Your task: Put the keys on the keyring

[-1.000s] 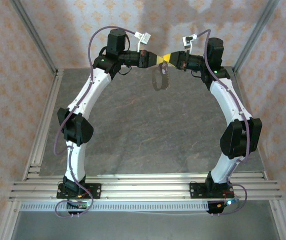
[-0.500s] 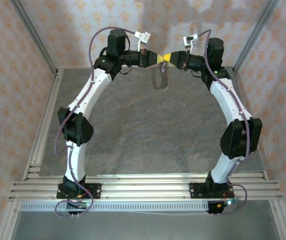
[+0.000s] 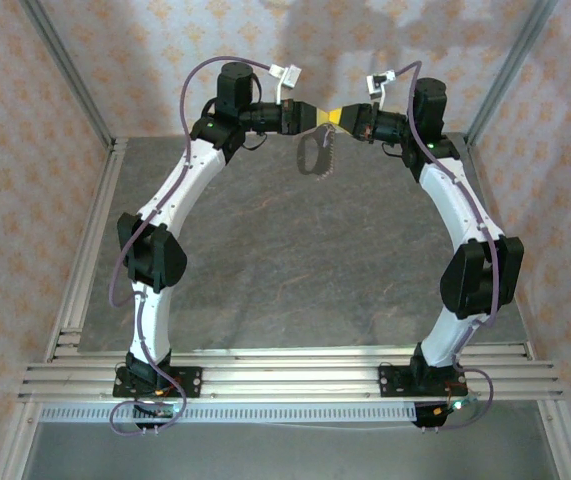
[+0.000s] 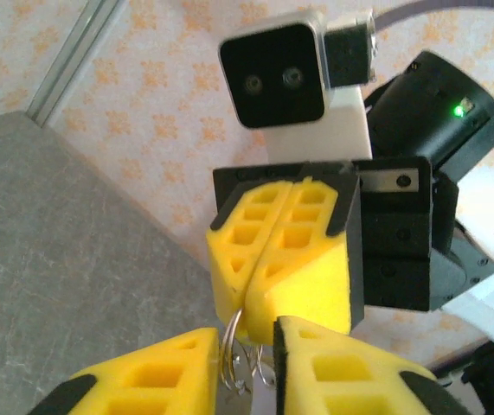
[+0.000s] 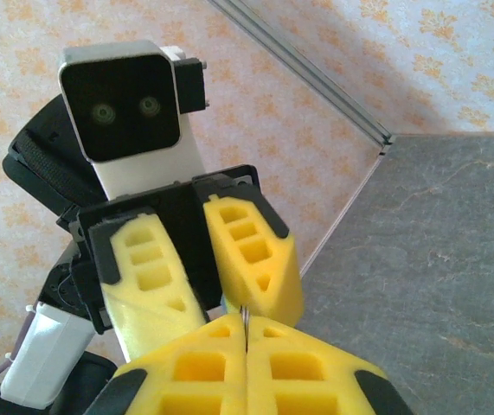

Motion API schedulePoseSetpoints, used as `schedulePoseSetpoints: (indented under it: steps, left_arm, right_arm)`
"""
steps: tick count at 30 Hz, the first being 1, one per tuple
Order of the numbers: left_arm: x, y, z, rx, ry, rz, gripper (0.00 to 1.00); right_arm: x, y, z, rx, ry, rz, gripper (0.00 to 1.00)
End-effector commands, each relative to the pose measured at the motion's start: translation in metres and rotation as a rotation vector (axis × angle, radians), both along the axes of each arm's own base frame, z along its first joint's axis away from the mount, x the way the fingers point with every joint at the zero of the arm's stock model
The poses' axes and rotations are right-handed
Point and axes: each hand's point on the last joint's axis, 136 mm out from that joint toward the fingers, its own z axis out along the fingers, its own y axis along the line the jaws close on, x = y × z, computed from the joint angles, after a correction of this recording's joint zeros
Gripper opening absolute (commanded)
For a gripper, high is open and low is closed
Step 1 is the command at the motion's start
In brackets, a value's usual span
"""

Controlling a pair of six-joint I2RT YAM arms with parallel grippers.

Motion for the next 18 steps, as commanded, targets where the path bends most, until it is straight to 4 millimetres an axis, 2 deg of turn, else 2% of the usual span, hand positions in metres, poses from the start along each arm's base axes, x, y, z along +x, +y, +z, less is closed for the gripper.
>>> schedulePoseSetpoints:
  steps: [1,7,18]
  left_arm:
    - [-0.009,0.01,0.044,-0.042,-0.126,0.046,0.27]
    - [-0.004,0.021,0.053,-0.085,-0.113,0.079,0.29]
    - [-0.001,0.018,0.033,-0.052,-0.077,0.068,0.29]
  right_arm:
    - [-0.013,-0.004,0.018,0.004,-0.062,0.002,0.0]
    - [-0.012,-0.007,0.017,0.004,-0.06,-0.011,0.0]
    - [-0.011,-0.006,0.022,0.018,-0.068,-0.01,0.0]
